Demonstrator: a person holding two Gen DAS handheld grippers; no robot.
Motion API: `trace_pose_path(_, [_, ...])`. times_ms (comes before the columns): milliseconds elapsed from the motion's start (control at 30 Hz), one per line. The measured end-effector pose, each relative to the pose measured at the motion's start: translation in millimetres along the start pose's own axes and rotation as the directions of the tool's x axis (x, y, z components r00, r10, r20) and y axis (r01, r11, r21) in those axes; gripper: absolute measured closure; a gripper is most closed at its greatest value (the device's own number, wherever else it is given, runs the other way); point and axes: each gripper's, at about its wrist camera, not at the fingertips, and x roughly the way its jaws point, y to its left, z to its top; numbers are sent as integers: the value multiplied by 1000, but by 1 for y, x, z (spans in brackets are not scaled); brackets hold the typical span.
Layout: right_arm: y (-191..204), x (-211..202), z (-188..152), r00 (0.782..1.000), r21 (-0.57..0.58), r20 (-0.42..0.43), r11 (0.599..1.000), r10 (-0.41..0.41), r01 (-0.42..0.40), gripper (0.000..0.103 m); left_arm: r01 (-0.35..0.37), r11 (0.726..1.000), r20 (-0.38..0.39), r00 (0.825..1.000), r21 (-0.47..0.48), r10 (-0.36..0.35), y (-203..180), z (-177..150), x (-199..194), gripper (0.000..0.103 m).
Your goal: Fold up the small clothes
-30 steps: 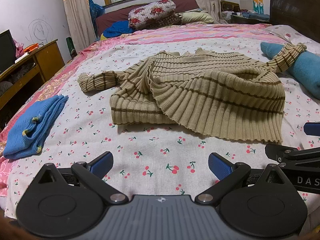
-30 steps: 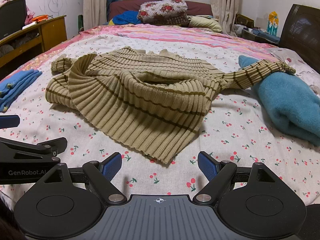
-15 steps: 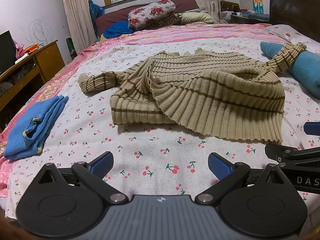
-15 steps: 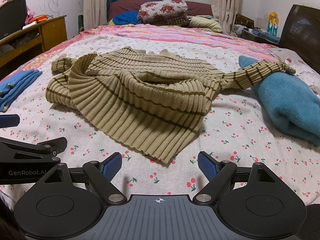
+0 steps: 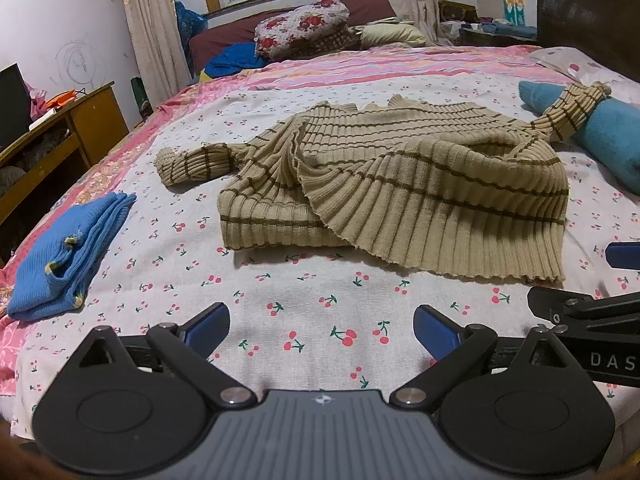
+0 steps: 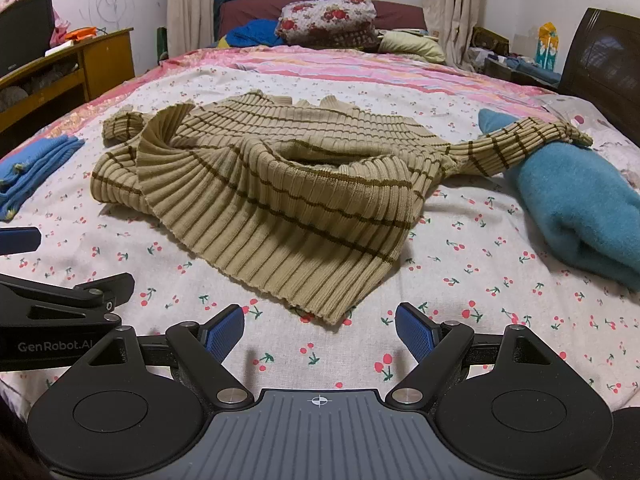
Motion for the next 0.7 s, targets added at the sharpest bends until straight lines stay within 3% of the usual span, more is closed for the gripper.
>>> trace_pose_path(467, [0, 0, 0, 1000, -4, 0, 1000, 3, -3, 19, 11, 1000, 3, 1000, 3, -11, 1, 2, 0, 0])
trace_pose_path(700, [8, -2, 16, 997, -47, 39, 997, 69, -67, 21, 8, 999, 24, 1000, -31, -7, 24, 11, 6, 0])
